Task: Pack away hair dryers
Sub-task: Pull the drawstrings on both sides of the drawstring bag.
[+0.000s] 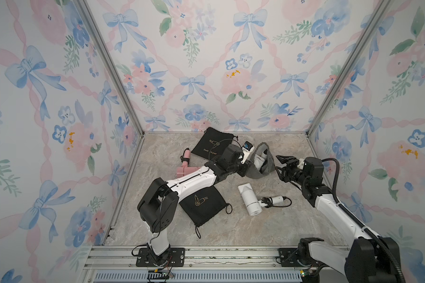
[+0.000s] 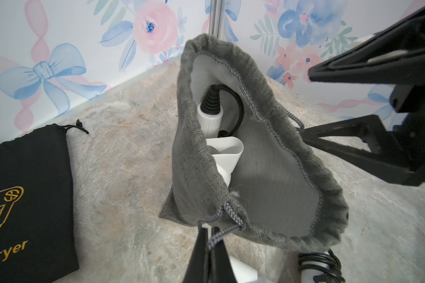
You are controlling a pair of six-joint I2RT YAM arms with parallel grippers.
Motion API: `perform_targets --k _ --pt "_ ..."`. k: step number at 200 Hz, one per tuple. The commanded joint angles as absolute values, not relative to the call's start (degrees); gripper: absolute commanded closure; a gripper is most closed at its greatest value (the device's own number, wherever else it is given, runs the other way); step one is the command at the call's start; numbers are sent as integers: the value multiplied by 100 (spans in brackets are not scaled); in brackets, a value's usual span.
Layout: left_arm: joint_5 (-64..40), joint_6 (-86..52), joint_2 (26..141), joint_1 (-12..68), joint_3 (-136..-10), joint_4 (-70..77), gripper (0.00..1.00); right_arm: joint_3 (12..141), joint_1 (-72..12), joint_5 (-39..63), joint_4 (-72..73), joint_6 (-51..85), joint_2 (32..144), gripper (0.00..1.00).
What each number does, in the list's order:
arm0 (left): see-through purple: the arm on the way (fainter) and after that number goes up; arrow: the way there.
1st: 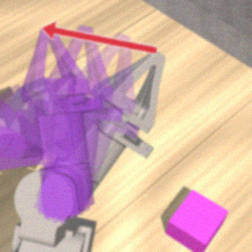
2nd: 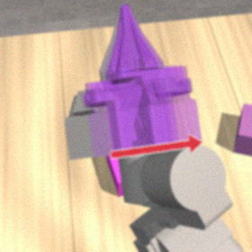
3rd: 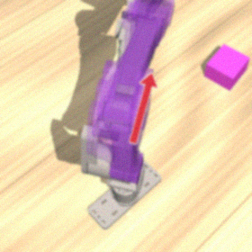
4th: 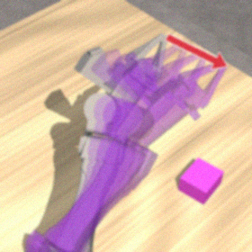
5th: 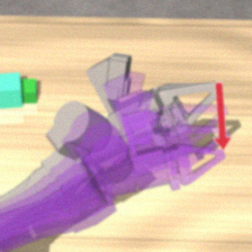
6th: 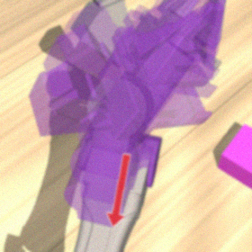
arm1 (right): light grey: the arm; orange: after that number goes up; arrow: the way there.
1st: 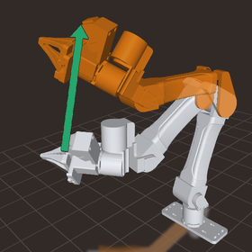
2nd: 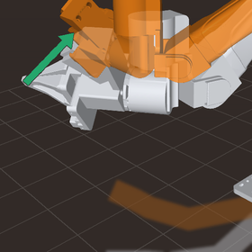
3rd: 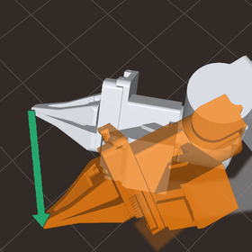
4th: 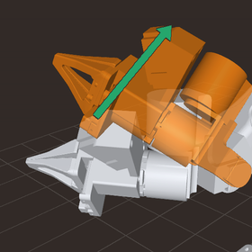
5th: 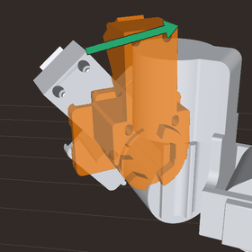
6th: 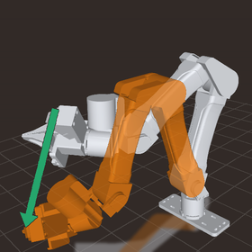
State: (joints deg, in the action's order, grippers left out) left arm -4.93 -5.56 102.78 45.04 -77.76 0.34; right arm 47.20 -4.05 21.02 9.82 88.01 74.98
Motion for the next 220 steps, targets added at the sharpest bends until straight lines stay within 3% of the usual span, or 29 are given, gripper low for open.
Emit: perform_targets --k 1,86,171,220 --pt "-547 -621 10124 4553 -7891 92 100 4840 -520 2256 1230 9082 7755 37" --pt "-606 -607 10180 4606 -8001 92 100 5009 -631 2189 1626 9315 8150 56" --pt "-552 -598 10162 4623 -8020 86 100 4998 -599 1938 1841 9320 8276 100" --pt "-189 -470 10079 4595 -7995 71 100 5217 -361 1777 1144 8682 8011 100"
